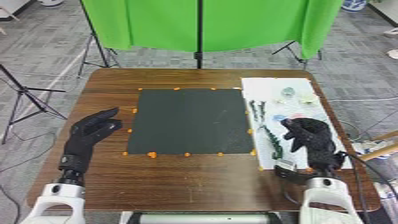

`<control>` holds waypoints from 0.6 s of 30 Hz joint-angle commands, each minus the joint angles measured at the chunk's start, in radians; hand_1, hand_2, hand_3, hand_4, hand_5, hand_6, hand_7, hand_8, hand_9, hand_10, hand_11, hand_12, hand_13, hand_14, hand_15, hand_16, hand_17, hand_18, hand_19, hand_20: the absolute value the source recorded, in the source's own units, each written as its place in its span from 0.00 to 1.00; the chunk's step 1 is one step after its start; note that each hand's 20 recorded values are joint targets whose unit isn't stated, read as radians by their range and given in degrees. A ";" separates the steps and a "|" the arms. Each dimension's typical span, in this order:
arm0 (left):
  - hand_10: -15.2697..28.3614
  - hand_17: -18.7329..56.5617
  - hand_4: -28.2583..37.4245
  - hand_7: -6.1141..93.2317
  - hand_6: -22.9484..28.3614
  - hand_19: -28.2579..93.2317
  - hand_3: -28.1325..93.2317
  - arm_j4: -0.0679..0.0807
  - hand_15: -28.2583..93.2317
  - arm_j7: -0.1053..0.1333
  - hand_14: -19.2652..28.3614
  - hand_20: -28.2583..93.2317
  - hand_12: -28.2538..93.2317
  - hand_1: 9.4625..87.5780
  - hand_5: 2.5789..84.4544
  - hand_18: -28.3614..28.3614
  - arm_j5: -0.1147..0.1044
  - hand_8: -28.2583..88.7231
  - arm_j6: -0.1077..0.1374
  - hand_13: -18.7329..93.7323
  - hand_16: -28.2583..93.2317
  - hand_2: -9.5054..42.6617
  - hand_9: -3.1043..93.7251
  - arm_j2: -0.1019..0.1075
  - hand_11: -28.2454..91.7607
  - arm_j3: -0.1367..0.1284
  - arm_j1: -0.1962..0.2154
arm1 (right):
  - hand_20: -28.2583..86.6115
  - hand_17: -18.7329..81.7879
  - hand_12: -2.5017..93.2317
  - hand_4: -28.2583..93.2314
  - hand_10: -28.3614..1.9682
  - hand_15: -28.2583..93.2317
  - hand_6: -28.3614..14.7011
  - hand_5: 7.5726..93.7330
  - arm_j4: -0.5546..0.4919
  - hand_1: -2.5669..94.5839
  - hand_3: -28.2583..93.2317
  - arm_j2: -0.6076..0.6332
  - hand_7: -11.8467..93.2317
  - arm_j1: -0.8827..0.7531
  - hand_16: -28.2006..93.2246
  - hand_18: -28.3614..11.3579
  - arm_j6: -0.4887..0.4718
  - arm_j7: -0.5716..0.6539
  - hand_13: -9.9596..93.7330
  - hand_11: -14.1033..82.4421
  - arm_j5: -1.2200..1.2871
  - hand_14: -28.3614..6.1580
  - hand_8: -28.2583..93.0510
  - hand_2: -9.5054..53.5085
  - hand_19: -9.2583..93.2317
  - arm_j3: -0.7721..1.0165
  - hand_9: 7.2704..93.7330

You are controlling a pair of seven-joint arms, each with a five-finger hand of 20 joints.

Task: Arrange flowers

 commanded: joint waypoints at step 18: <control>0.66 0.35 0.26 0.22 0.54 0.49 0.74 -0.014 0.49 -0.042 0.79 0.49 0.35 0.37 0.56 0.77 0.011 0.19 -0.020 0.52 0.24 0.13 0.55 0.011 0.45 -0.020 0.025 | 0.77 0.56 0.34 0.01 0.47 0.78 0.56 0.72 0.059 0.36 0.76 0.155 0.33 0.131 0.52 0.09 -0.444 0.401 0.86 0.47 -0.697 0.66 0.17 0.00 0.92 -0.118 0.78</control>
